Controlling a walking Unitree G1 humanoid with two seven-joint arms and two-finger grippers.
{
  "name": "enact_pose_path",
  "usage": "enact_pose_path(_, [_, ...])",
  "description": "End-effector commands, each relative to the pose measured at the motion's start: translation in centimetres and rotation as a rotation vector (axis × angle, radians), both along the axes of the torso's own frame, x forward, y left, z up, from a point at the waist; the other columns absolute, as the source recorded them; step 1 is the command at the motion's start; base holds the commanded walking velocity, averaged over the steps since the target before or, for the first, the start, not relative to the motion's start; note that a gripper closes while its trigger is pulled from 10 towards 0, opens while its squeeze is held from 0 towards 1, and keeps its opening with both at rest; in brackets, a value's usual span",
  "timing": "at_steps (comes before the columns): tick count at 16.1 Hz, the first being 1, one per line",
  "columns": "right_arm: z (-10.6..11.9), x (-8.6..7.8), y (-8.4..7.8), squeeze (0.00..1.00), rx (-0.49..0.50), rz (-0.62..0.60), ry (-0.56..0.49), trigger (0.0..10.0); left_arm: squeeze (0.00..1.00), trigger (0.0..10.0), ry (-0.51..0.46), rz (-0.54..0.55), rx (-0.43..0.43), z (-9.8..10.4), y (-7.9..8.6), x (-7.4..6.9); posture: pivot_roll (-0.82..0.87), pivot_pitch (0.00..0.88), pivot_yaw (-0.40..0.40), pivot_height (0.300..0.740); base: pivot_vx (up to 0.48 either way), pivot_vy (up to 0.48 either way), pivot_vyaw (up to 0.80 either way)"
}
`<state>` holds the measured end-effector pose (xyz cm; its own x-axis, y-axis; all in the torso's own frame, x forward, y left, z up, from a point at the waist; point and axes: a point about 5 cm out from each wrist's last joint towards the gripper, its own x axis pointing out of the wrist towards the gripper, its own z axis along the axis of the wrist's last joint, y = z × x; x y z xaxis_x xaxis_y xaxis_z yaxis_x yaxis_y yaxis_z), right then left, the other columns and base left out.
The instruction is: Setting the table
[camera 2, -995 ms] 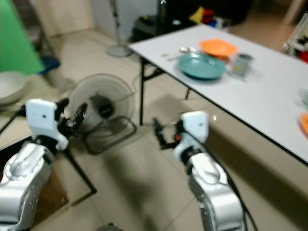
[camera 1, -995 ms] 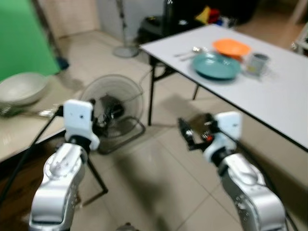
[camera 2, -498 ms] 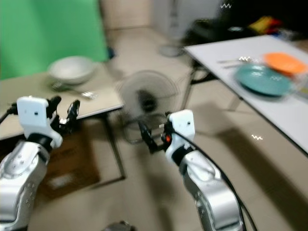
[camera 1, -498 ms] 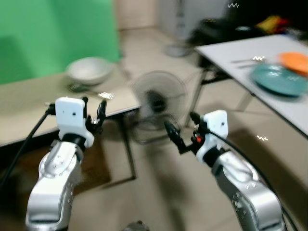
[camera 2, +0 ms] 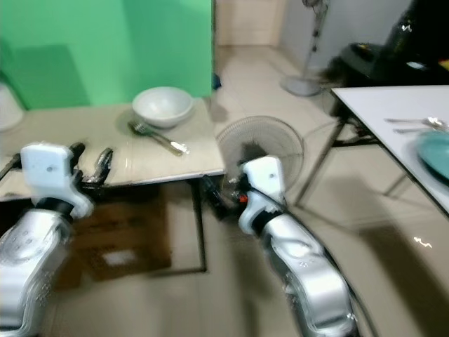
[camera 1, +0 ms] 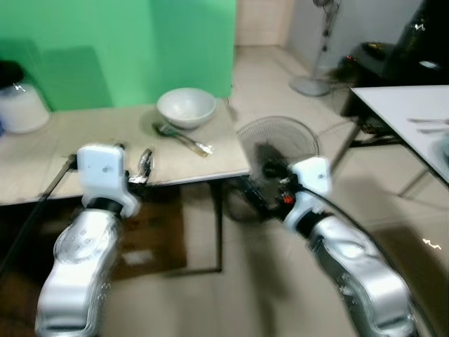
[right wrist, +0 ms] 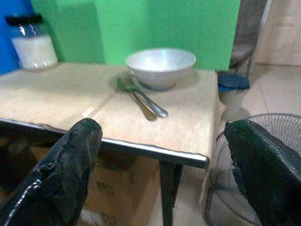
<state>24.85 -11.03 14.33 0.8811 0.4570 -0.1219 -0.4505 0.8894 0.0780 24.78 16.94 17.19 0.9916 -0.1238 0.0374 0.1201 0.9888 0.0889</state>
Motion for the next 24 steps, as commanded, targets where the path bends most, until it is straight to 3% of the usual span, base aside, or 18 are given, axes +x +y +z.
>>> enact_pose_path(1, [0.6,0.2,1.0,1.0,0.022,0.04,-0.027,10.0,0.0,10.0,-0.012,0.034,0.017,0.4,0.9,-0.2,0.22,0.0,-0.031,0.727,0.39,0.0,0.54])
enact_pose_path(14, [1.0,1.6,1.1,1.0,0.043,0.017,-0.052,10.0,0.0,10.0,-0.014,-0.024,0.02,0.3,0.4,0.2,0.22,0.0,-0.026,0.727,0.403,0.0,0.04])
enact_pose_path(18, [1.1,2.3,0.5,1.0,0.06,-0.018,-0.047,10.0,0.0,10.0,0.021,-0.121,0.076,-0.4,-0.3,-0.6,0.22,0.0,-0.027,0.727,0.405,0.0,0.0])
enact_pose_path(23, [1.3,5.3,-1.4,1.0,0.111,-0.171,0.066,10.0,0.0,10.0,0.043,-0.293,0.126,-0.7,-1.6,-1.0,0.21,0.0,-0.01,0.727,0.078,0.0,0.0])
enact_pose_path(24, [1.3,6.7,-2.5,1.0,0.121,-0.26,0.129,10.0,0.0,10.0,0.032,-0.338,0.127,-0.5,-1.9,-1.2,0.2,0.0,-0.006,0.727,0.0,0.0,0.0])
